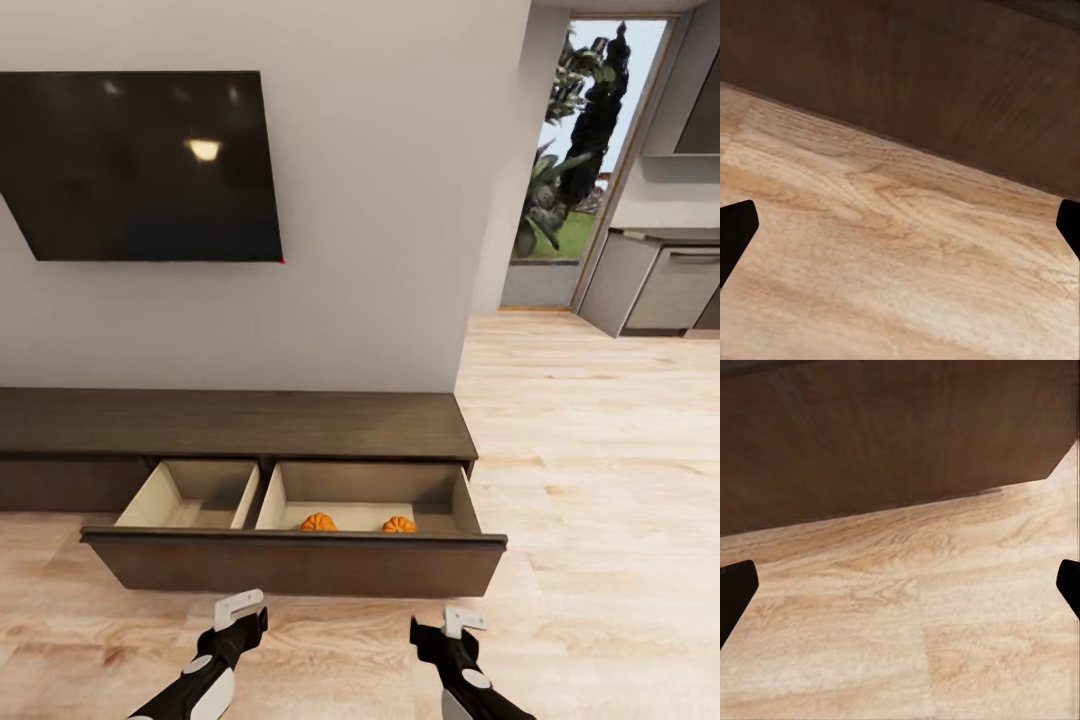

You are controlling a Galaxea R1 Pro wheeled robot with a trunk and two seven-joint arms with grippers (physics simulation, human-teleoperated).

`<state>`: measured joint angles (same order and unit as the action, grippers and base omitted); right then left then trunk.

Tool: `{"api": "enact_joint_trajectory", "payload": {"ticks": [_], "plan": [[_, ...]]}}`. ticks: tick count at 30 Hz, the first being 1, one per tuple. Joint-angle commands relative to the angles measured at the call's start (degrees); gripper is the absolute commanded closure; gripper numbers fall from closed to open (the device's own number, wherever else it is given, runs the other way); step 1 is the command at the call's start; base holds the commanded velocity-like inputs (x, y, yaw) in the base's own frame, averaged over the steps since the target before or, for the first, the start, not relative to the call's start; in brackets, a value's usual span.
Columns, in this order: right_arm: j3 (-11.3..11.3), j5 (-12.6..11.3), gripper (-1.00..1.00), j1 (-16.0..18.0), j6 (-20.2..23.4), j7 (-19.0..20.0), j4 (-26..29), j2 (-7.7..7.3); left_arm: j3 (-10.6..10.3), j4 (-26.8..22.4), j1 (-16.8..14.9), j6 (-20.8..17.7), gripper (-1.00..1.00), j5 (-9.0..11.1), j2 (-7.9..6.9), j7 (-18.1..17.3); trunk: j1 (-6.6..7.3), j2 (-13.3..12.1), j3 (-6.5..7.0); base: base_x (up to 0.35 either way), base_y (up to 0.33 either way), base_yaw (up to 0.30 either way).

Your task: Place each of the two pumpkins and all three candles from the living room inside a cabinet in the living room (use any cabinet), then make sure every cabinet is closed, and position the cauldron so it is next to a table in the living room.

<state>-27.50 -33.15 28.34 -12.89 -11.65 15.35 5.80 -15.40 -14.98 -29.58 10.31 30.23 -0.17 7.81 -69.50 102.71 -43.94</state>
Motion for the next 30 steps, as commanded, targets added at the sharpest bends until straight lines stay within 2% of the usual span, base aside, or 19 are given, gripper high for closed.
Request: {"api": "enact_joint_trajectory", "payload": {"ticks": [1, 5, 7, 10, 19, 26, 30], "plan": [[-0.52, -0.38, -1.0, 0.05, -0.87, -0.31, -0.56, -0.01, -0.49, 0.12, -0.04, 0.38, -1.0, 0.07, -0.06, 0.36, -0.22, 0.44, -0.23, 0.0, 0.0, 0.0], [-0.54, 2.48, -1.0, 0.05, -1.6, -0.35, -1.17, 0.4, -0.5, 1.42, -0.04, 1.69, -1.0, -0.78, -0.02, 0.36, -1.1, 2.04, -0.95, 0.0, 0.0, 0.0], [-0.81, 5.22, -1.0, 0.05, -1.63, -0.43, -1.32, 1.33, -0.5, 1.83, -0.05, 2.65, -1.0, -1.02, 0.0, 0.36, -1.54, 2.85, -1.31, 0.0, 0.0, 0.0], [-1.62, 7.09, -1.0, 0.05, -1.44, -0.71, -1.38, 2.09, -0.56, 1.93, -0.08, 2.94, -1.0, -1.11, -0.07, 0.36, -2.2, 4.05, -1.85, 0.0, 0.0, 0.0], [-1.91, 7.57, -1.0, 0.05, -1.45, -2.51, -1.37, 2.38, -0.94, 1.41, -0.17, 3.62, -1.0, -1.14, -0.62, 0.36, -4.17, 7.66, -3.46, 0.0, 0.0, 0.0], [-1.94, 8.15, -1.0, 0.53, -1.76, -4.27, -0.45, 2.41, -0.88, -4.03, -0.66, 3.96, -1.0, -1.14, -1.55, 0.36, -5.71, 10.47, -4.72, 0.0, 0.0, 0.0], [-1.95, 8.18, -1.0, 1.05, -4.19, -4.33, 0.22, 2.36, -0.8, -5.46, -0.73, 4.07, -1.0, -1.14, -1.78, 0.36, -6.59, 12.07, -5.44, 0.0, 0.0, 0.0]]}}
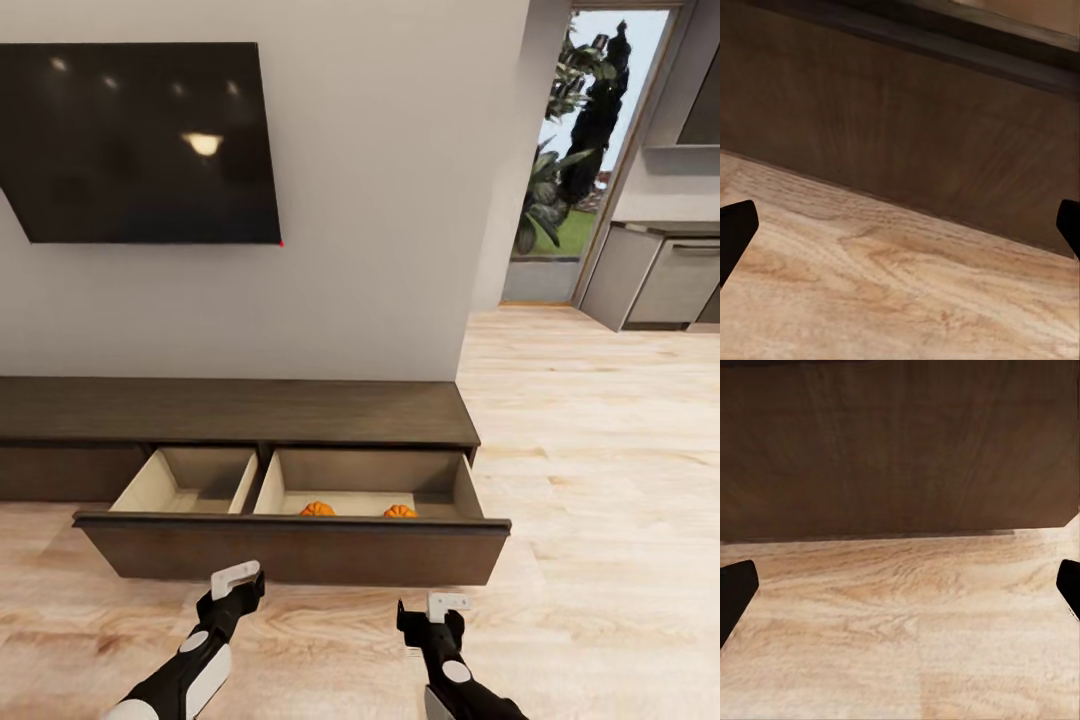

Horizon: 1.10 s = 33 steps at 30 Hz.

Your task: Place each of the two pumpkins and all three candles from the living room inside a cabinet in the living room (use any cabinet), then make sure every cabinet is closed, and position the cauldron so it is next to a table in the living room.

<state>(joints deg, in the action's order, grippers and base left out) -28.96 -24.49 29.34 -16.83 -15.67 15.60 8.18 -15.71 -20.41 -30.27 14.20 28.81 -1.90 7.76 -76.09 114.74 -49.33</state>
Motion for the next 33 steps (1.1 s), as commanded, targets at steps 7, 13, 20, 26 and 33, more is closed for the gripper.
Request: {"api": "enact_joint_trajectory", "payload": {"ticks": [7, 13, 20, 26, 33], "plan": [[-0.49, -0.47, -1.0, 0.19, -4.12, -0.32, 0.27, -0.02, -0.55, -0.52, -0.04, 0.52, -1.0, 0.28, -0.15, 0.41, -1.54, 2.84, -1.31, 0.0, 0.0, 0.0], [-0.49, -0.47, -1.0, 0.19, -5.41, -0.4, 0.3, -0.07, -0.56, 0.02, -0.03, 1.2, -1.0, 0.28, 0.02, 0.41, -2.85, 5.25, -2.39, 0.0, 0.0, 0.0], [-0.49, -0.47, -1.0, 0.19, -5.51, -0.03, 0.54, -0.2, -0.63, 0.19, -0.02, 1.72, -1.0, 0.29, 0.28, 0.41, -4.39, 8.06, -3.65, 0.0, 0.0, 0.0], [-0.49, -0.47, -1.0, 0.19, -5.64, 0.02, 1.35, -0.26, -0.64, 0.19, 0.03, 1.83, -1.0, 0.28, 0.2, 0.41, -5.71, 10.46, -4.72, 0.0, 0.0, 0.0], [-0.49, -0.47, -1.0, 0.19, -7.31, 0.03, 1.44, -0.27, -0.64, 0.19, 0.02, 1.91, -1.0, 0.28, 0.32, 0.41, -7.25, 13.27, -5.98, 0.0, 0.0, 0.0]]}}
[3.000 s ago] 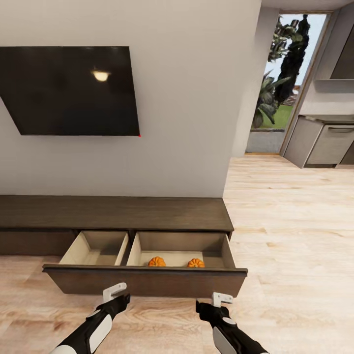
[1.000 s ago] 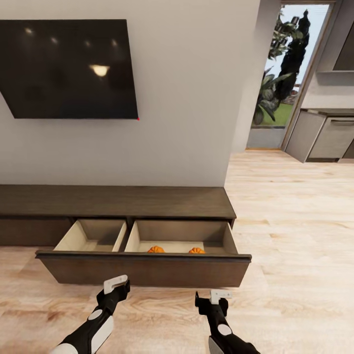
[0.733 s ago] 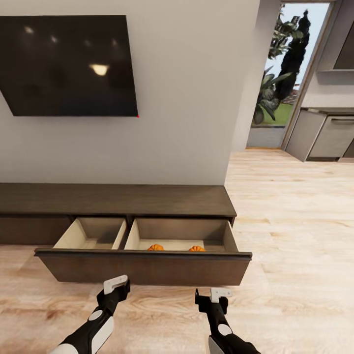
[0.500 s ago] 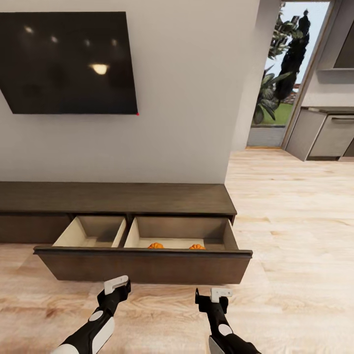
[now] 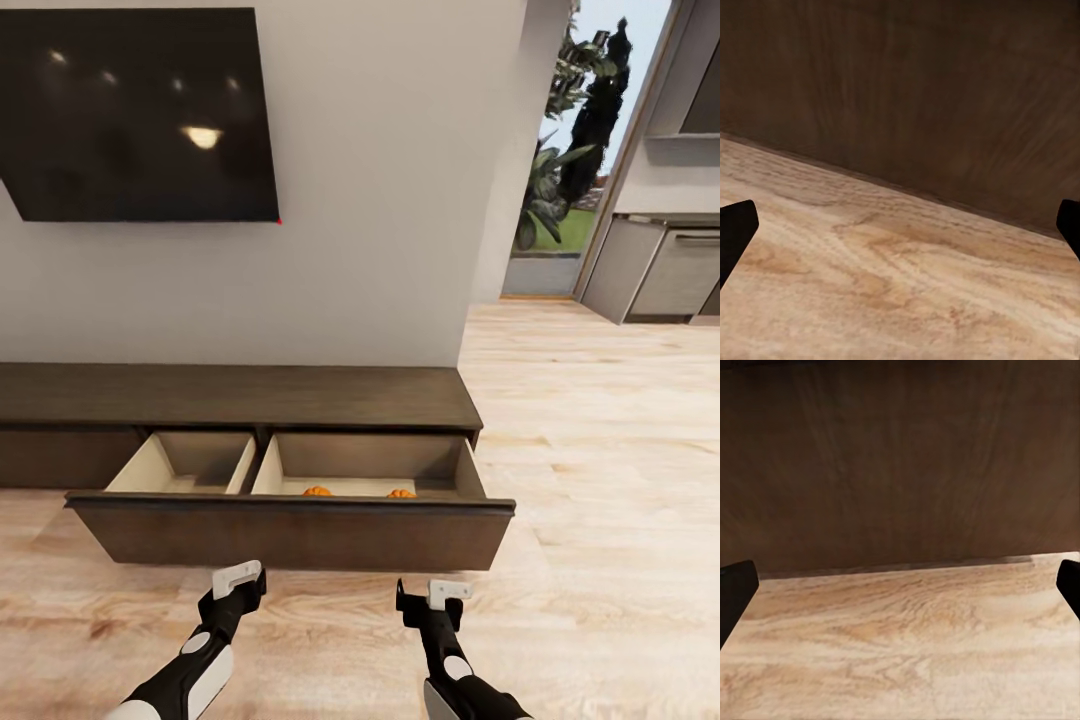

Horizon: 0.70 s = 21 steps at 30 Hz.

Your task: Place each of the two pumpkins and all three candles from the living room inside a cabinet in the living room (use any cabinet), then make sure every cabinet is closed, and position the cauldron so it is next to a table in the living room.

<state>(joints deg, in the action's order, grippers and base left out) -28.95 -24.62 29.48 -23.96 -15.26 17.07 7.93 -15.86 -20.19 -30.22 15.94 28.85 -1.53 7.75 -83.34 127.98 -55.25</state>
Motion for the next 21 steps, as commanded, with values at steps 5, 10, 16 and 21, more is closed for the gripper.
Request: {"api": "enact_joint_trajectory", "payload": {"ticks": [5, 10, 16, 21], "plan": [[-0.49, -0.34, -1.0, 0.05, -0.39, -0.38, -0.02, -0.05, -0.53, -0.02, -0.03, 0.3, -1.0, 0.24, -0.07, 0.43, -1.09, 2.04, -0.95, 0.0, 0.0, 0.0], [-0.49, -0.34, -1.0, 0.05, -0.46, -0.38, -0.02, -0.08, -0.52, -0.02, -0.05, 0.31, -1.0, 0.24, -0.13, 0.43, -2.19, 4.05, -1.85, 0.0, 0.0, 0.0], [-0.49, -0.34, -1.0, 0.05, -0.44, -0.38, -0.02, -0.1, -0.54, -0.02, -0.03, 0.32, -1.0, 0.24, -0.32, 0.43, -3.51, 6.45, -2.93, 0.0, 0.0, 0.0], [-0.49, -0.34, -1.0, 0.05, -0.39, -0.32, -0.02, -0.18, -0.52, -0.02, -0.04, 0.32, -1.0, 0.24, -0.37, 0.43, -4.61, 8.46, -3.82, 0.0, 0.0, 0.0]]}}
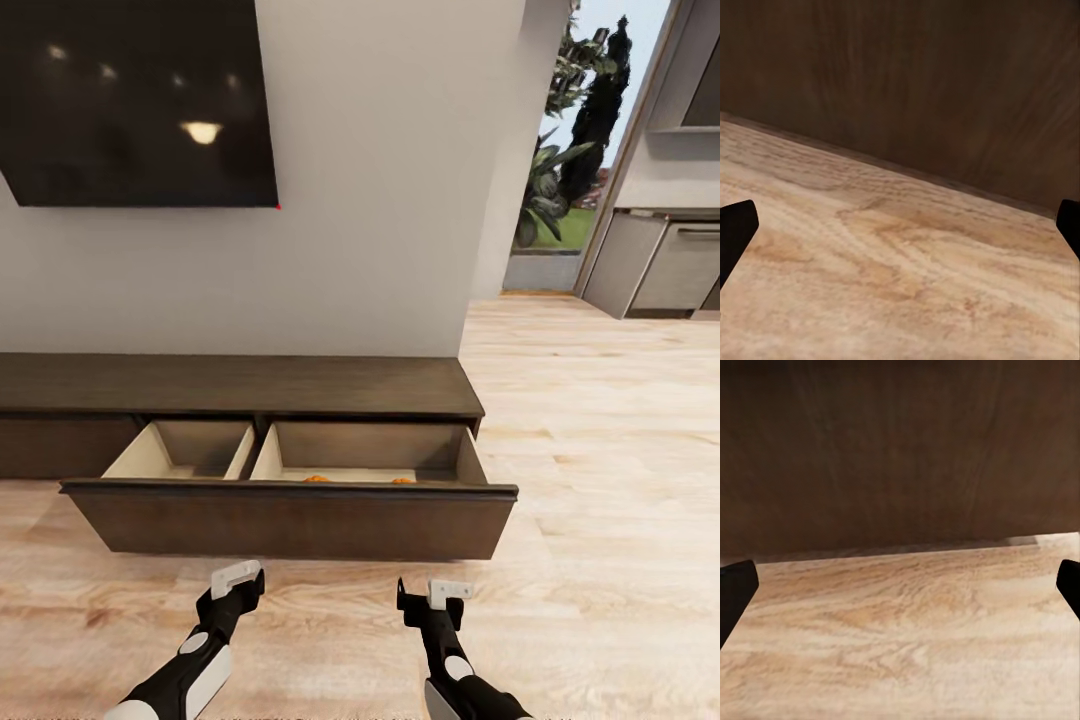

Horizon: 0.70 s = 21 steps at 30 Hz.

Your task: Place each of the two pumpkins and all three candles from the living room inside a cabinet in the living room (use any cabinet), then make sure every cabinet is closed, and position the cauldron so it is next to a table in the living room.

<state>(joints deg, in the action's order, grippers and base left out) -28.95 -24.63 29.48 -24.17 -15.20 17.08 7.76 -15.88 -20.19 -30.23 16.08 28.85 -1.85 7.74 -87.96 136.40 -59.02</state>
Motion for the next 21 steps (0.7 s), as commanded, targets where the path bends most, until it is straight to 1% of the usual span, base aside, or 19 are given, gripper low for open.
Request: {"api": "enact_joint_trajectory", "payload": {"ticks": [1, 8, 13, 19, 21], "plan": [[-0.49, -0.33, -1.0, 0.05, -0.18, -0.38, -0.03, -0.02, -0.49, -0.02, -0.04, 0.17, -1.0, 0.24, -0.07, 0.43, -0.21, 0.44, -0.23, 0.0, 0.0, 0.0], [-0.49, -0.33, -1.0, 0.05, -0.17, -0.36, -0.03, -0.03, -0.47, -0.02, -0.01, 0.18, -1.0, 0.24, -0.14, 0.43, -1.75, 3.24, -1.49, 0.0, 0.0, 0.0], [-0.49, -0.33, -1.0, 0.05, -0.21, -0.29, 0.0, 0.0, -0.42, -0.04, -0.01, 0.36, -1.0, 0.27, -0.04, 0.43, -1.75, 3.24, -1.49, 0.0, 0.0, 0.0], [-0.32, -0.44, -1.0, 0.05, -0.32, -0.28, 0.09, 0.26, -0.49, -0.02, -0.01, 2.45, -1.0, 0.32, 0.17, 0.43, -1.75, 3.24, -1.49, 0.005, 0.0, 0.0], [-0.26, -0.47, -1.0, 0.05, -0.27, -0.33, 0.13, 0.33, -0.47, -0.02, -0.01, 2.64, -1.0, 0.32, 0.18, 0.43, -1.75, 3.24, -1.49, 0.172, 0.0, 0.0]]}}
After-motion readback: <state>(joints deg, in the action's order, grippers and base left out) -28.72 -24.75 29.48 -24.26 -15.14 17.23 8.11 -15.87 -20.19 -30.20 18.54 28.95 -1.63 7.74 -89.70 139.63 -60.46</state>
